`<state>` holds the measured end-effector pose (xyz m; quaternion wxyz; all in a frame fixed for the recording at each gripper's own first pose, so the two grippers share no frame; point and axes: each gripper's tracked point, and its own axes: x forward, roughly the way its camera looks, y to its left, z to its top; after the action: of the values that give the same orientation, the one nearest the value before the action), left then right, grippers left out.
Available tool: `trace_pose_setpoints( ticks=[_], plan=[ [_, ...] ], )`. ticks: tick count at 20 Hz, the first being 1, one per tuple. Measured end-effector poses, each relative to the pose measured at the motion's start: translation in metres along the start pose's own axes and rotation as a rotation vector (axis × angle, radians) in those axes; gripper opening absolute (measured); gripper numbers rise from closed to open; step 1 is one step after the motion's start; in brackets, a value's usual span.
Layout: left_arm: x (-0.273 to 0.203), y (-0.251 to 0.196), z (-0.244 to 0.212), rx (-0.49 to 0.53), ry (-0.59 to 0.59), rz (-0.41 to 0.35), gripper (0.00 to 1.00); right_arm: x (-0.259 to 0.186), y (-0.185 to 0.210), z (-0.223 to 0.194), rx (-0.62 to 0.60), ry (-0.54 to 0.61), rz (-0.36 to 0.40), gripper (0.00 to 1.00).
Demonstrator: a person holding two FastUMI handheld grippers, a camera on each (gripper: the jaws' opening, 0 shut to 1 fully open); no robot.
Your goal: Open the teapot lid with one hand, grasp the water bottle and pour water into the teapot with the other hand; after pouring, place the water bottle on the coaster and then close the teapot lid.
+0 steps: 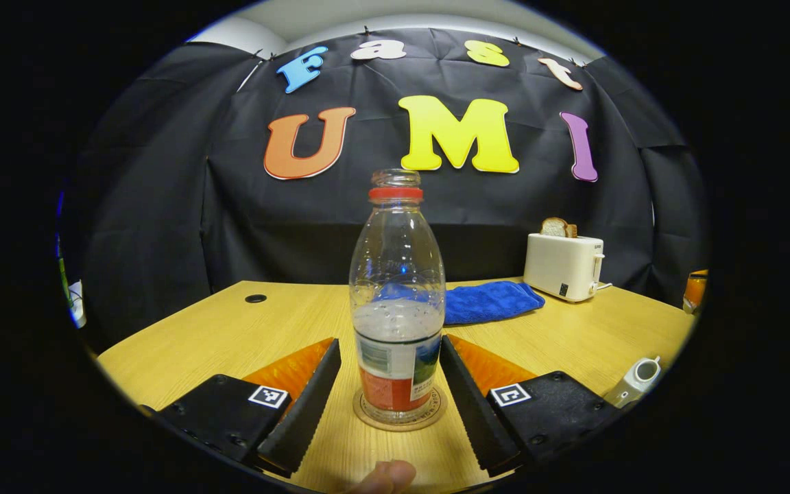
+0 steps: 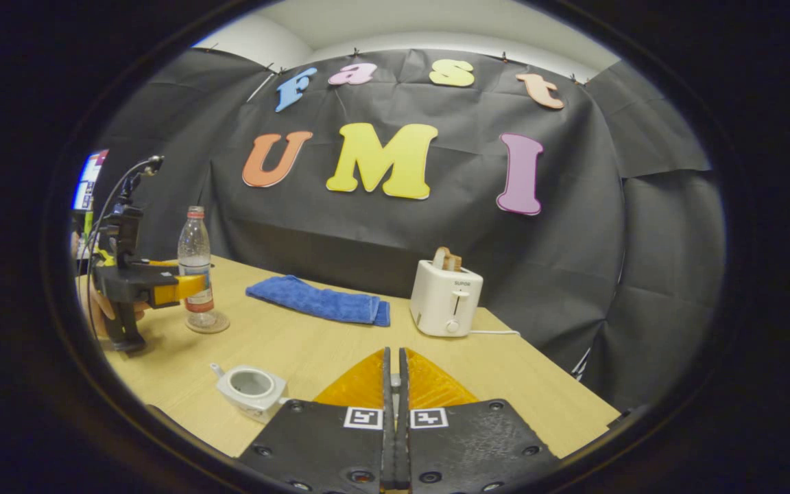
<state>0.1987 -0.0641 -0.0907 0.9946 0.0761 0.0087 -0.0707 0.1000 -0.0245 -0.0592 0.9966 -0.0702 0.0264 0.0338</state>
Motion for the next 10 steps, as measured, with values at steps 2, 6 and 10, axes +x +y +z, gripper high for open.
trace_pose_setpoints(
  ticks=[2, 6, 10],
  plan=[
    [-0.024, 0.0, -0.006, -0.014, 0.005, -0.006, 0.92, -0.002, 0.01, 0.002, 0.009, -0.004, 0.02, 0.0],
    [-0.076, 0.024, 0.012, -0.006, -0.031, 0.095, 0.92, -0.006, 0.035, 0.0, 0.007, -0.004, 0.087, 0.0],
    [-0.123, 0.02, 0.044, -0.015, -0.053, 0.101, 0.91, -0.009, 0.06, -0.007, 0.042, 0.01, 0.173, 0.0]
  ],
)
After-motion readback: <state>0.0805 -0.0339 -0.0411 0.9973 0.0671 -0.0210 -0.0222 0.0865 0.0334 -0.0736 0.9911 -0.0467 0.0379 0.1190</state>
